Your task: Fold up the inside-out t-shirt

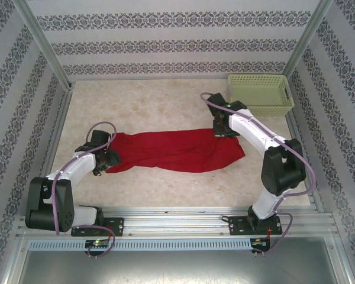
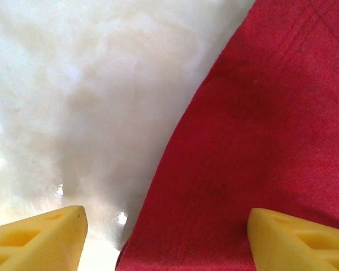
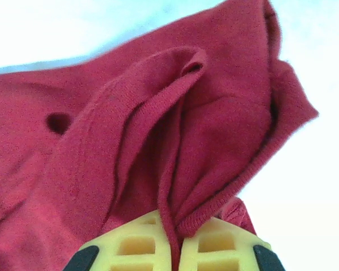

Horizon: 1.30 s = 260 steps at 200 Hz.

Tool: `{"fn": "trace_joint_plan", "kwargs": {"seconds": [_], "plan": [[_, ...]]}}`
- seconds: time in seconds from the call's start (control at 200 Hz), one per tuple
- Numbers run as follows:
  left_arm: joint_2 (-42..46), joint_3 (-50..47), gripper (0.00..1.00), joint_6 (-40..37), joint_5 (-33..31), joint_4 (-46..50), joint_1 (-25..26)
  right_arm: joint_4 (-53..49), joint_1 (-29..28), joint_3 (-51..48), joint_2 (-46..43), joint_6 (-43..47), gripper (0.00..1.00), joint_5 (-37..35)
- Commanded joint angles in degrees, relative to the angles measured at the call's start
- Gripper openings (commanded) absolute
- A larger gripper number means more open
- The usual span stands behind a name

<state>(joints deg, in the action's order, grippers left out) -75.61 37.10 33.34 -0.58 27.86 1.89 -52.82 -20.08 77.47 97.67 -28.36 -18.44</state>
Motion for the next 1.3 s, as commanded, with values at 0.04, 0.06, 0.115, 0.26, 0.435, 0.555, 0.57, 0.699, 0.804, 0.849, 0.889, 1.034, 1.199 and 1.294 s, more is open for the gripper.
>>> {"fn": "trace_joint_plan", "kwargs": {"seconds": [0.04, 0.06, 0.115, 0.26, 0.435, 0.555, 0.57, 0.699, 0.804, 0.849, 0.889, 1.034, 1.199, 1.294], "plan": [[-0.3, 0.2, 0.75, -1.0, -1.4, 0.6, 0.6, 6.3, 5.5, -7.6, -1.5, -1.5, 0.0, 8.2], [-0.3, 0.2, 0.75, -1.0, -1.4, 0.6, 0.5, 7.0, 6.0, -8.3, -1.4, -1.3, 0.0, 8.6], [-0.5, 0.1, 0.75, -1.0, -1.4, 0.5, 0.5, 8.5, 6.9, -9.0, -0.9, -0.6, 0.0, 9.2], [-0.9, 0.5, 0.74, -0.9, -1.5, 0.9, 0.6, 9.2, 9.2, -8.0, 1.1, 0.6, 0.3, 8.3], [2.2, 2.3, 0.71, -0.8, -1.5, 3.5, 1.3, 10.7, 10.9, -11.8, -1.5, -0.9, 0.69, 11.5], [5.7, 5.8, 0.71, -0.7, -3.8, 6.0, 5.9, 13.6, 12.3, -17.1, -4.8, -3.5, 0.88, 15.8], [5.8, 6.2, 0.71, -0.6, -3.7, 6.0, 6.4, 14.1, 12.4, -17.7, -5.1, -3.8, 0.9, 16.2], [3.6, 8.8, 0.71, 0.1, -3.5, 5.5, 9.6, 18.4, 13.5, -22.8, -6.4, -5.7, 0.98, 19.7], [-0.8, 9.0, 0.71, -0.1, -2.4, 3.4, 10.3, 21.4, 13.7, -24.3, -5.1, -6.6, 0.98, 23.8], [-2.7, 8.7, 0.71, -0.1, -2.1, 2.8, 10.3, 22.4, 13.6, -24.6, -4.1, -7.0, 0.98, 24.8], [-4.1, 8.4, 0.71, 0.0, -2.0, 2.3, 10.2, 22.6, 13.5, -24.5, -3.2, -7.5, 0.98, 24.7], [-5.3, 5.7, 0.71, 0.7, -1.9, 0.4, 10.2, 21.6, 9.9, -22.1, -0.2, -8.9, 0.98, 21.2], [-3.3, 3.1, 0.72, 1.2, -4.2, 0.5, 10.3, 19.0, 3.5, -16.7, 4.2, -11.2, 0.94, 17.3], [-1.9, 1.8, 0.73, 1.5, -5.3, 0.4, 10.2, 18.9, 0.5, -14.2, 6.9, -12.7, 0.88, 17.2]]}}
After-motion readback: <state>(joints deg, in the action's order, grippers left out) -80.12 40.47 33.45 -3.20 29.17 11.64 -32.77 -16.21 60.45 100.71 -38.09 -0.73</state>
